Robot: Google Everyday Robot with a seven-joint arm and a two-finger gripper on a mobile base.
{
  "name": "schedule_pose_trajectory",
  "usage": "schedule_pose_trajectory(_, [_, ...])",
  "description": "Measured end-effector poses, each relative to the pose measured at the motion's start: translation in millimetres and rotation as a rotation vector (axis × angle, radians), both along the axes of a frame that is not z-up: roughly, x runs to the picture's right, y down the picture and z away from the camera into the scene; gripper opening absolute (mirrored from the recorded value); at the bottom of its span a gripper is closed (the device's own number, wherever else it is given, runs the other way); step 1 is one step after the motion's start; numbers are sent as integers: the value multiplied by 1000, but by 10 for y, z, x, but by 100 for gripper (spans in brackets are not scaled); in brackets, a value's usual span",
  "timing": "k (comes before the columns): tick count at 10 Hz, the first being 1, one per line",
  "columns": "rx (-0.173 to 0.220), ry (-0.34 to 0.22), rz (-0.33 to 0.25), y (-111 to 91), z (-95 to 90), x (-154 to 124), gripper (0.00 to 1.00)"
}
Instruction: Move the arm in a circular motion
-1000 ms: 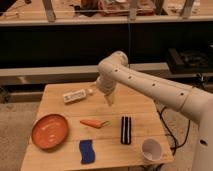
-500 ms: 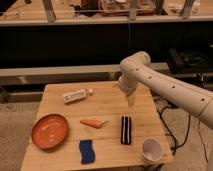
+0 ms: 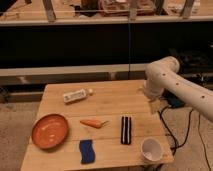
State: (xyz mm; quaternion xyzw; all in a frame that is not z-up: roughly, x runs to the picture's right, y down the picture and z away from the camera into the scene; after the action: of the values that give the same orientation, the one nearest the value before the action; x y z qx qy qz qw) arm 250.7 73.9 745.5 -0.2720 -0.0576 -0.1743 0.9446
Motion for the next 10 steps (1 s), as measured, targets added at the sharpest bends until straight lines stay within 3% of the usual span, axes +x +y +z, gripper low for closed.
schedule_pose_trajectory(4, [26,18,2,268,-517,237,80])
schedule_pose_trajectory(7, [34,-6,-28,466,-927,-96,80])
schedule_pose_trajectory(10, [39,-76,-93,579,-1224,-821,80])
